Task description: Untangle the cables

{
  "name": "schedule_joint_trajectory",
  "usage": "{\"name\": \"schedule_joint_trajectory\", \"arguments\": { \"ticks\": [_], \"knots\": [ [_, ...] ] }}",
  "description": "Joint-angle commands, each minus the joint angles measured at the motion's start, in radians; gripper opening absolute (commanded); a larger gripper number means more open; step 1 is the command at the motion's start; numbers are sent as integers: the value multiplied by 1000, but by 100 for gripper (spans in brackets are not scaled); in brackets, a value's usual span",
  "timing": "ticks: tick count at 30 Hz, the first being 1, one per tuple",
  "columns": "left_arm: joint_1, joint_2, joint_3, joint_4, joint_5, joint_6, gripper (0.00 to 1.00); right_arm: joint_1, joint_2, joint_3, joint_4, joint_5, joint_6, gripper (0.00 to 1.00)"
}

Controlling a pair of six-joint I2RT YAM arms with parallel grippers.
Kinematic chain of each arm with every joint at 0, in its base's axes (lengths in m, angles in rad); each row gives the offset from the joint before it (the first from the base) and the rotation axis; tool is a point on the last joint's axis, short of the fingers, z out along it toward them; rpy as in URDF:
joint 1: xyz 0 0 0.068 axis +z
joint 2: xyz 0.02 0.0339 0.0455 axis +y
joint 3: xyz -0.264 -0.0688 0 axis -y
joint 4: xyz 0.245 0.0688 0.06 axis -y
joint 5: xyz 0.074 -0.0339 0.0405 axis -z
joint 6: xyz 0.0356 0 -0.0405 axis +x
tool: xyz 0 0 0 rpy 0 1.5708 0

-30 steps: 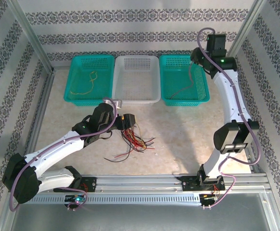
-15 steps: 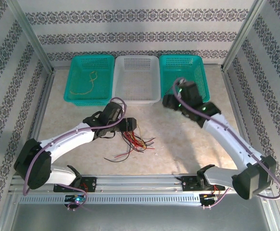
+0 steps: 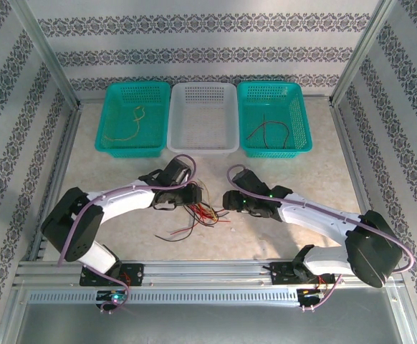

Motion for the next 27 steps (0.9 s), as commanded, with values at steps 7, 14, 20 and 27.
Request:
{"name": "schedule_joint_trajectory", "arguments": {
  "ticks": [7,14,20,27],
  "knots": [
    [-1,21,2,66,-13,-36,35,11,1,1,58,18,33,54],
    [0,38,48,37,-40,-28,16,13,-13,-2,56,25,33,50],
    [-1,-51,78,-20,-42,-3,0,24,-55,-10,70,28,20,49],
    [-1,-268,110,85,97,15,0,34,-185,4,116,12,-10,52]
  ]
}}
